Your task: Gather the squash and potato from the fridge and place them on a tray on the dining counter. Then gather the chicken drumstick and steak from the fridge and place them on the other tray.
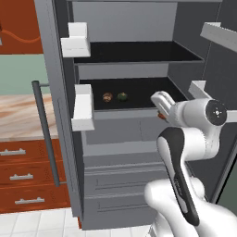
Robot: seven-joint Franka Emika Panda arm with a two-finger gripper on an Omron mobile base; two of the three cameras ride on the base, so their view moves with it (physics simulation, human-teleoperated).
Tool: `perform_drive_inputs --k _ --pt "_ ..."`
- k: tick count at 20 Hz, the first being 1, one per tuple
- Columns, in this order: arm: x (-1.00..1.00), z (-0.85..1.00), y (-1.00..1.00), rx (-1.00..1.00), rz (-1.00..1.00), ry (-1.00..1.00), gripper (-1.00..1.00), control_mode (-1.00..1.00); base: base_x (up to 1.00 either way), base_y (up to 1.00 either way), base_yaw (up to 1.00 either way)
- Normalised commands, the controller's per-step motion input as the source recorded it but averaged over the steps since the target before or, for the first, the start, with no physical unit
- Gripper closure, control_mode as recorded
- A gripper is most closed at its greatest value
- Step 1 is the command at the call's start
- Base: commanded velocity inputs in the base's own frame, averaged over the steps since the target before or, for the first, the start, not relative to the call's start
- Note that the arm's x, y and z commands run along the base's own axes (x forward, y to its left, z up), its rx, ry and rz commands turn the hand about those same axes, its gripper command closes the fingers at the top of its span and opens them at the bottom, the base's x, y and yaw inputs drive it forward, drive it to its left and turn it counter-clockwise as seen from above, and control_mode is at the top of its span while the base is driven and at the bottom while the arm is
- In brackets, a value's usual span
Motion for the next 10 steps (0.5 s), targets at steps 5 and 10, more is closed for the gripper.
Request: perform_drive_inputs --k 5,10 --pt "-0.01 0.00 -0.01 0.01 0.00 -0.01 1.00 1.00 -0.22 0.00 0.00" --pt "0.00 0.00 0.00 0.00 0.00 0.00 1.00 1.00 -0.42 0.00 0.00"
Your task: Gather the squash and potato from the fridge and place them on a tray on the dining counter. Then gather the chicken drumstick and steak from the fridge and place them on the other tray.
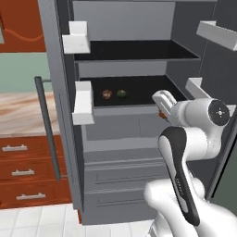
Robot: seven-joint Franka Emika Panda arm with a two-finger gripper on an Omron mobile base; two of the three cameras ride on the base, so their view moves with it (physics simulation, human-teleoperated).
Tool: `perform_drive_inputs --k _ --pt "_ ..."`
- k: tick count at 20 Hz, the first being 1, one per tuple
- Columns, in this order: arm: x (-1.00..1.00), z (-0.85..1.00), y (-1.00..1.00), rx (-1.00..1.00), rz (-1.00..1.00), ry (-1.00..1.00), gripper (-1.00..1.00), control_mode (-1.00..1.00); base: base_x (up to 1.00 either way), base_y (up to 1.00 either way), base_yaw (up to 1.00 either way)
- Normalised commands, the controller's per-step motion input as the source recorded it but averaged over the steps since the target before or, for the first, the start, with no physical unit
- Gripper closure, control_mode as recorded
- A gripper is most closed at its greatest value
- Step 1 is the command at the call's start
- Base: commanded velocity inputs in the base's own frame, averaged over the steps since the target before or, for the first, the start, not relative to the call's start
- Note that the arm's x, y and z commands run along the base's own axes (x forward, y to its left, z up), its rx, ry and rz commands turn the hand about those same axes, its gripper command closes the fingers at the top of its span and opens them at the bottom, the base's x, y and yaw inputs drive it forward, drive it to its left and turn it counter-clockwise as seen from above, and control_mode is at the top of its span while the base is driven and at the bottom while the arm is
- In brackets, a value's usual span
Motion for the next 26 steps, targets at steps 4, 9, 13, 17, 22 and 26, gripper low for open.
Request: perform_drive_inputs --k 4,9,13,17,22,26 --pt "0.00 0.00 0.00 0.00 0.00 0.00 1.00 1.00 -0.55 0.00 0.00" --pt "0.00 0.00 0.00 0.00 0.00 0.00 1.00 1.00 -0.66 0.00 0.02" --pt "0.00 0.00 0.00 0.00 0.00 0.00 1.00 1.00 -0.54 0.00 0.17" --pt "0.00 0.00 0.00 0.00 0.00 0.00 1.00 1.00 -0.34 0.00 0.26" --pt "0.00 0.00 0.00 0.00 0.00 0.00 1.00 1.00 -0.09 0.07 0.31" --pt "0.00 0.00 0.00 0.00 0.00 0.00 1.00 1.00 -0.04 0.09 0.38"
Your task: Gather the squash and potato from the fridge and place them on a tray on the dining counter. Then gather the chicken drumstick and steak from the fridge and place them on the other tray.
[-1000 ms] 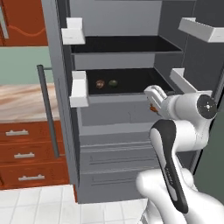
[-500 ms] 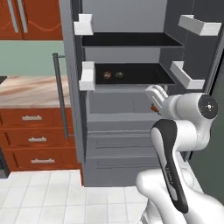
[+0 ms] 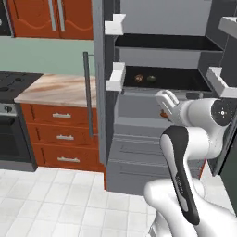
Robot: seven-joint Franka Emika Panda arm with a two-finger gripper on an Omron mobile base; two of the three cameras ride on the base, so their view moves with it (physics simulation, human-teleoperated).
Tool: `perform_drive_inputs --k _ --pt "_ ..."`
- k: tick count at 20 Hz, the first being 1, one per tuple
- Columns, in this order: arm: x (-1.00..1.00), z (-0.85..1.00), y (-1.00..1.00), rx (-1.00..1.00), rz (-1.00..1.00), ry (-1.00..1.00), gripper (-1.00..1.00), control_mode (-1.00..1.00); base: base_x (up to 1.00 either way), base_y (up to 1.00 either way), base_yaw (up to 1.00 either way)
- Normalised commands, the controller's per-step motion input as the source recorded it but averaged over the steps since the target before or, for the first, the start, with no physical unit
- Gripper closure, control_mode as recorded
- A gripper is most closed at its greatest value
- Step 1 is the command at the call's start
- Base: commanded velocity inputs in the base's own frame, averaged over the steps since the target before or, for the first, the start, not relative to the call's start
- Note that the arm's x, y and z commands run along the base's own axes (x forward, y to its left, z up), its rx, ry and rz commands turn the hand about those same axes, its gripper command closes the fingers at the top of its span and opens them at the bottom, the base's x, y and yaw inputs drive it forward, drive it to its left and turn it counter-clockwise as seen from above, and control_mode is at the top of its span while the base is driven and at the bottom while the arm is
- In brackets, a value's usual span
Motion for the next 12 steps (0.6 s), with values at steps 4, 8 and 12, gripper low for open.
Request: perform_drive_inputs --k 4,8,12 --pt "0.00 0.00 0.00 0.00 0.00 0.00 1.00 1.00 -0.06 0.17 0.44" --pt "0.00 0.00 0.00 0.00 0.00 0.00 1.00 1.00 0.00 0.18 0.47" --pt "0.00 0.00 0.00 0.00 0.00 0.00 1.00 1.00 0.00 0.28 0.45"
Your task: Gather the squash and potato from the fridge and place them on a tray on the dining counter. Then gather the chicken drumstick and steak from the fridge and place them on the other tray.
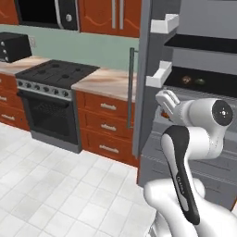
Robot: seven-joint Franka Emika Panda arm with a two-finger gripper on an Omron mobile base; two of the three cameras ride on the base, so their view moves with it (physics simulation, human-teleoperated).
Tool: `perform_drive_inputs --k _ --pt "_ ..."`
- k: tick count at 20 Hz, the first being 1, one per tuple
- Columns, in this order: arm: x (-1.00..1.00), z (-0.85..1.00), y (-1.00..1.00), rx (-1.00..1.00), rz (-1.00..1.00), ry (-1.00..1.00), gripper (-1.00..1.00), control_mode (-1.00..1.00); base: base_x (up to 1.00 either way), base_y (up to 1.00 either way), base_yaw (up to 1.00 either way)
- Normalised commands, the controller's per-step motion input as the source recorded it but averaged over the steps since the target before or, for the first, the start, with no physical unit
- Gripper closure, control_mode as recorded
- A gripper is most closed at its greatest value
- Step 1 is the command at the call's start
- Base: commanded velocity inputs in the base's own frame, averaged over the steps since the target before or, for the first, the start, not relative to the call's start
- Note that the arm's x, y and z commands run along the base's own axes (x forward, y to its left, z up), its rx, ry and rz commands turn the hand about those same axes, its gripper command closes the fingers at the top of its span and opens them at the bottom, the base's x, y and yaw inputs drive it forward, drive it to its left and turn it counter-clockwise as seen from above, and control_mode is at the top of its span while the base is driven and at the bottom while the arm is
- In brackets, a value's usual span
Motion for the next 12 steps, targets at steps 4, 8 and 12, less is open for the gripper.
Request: perform_drive_inputs --k 4,8,12 --pt "0.00 0.00 0.00 0.00 0.00 0.00 1.00 1.00 0.01 0.34 0.43" --pt "0.00 0.00 0.00 0.00 0.00 0.00 1.00 1.00 0.17 0.34 0.41" --pt "0.00 0.00 0.00 0.00 0.00 0.00 1.00 1.00 0.38 0.29 0.36"
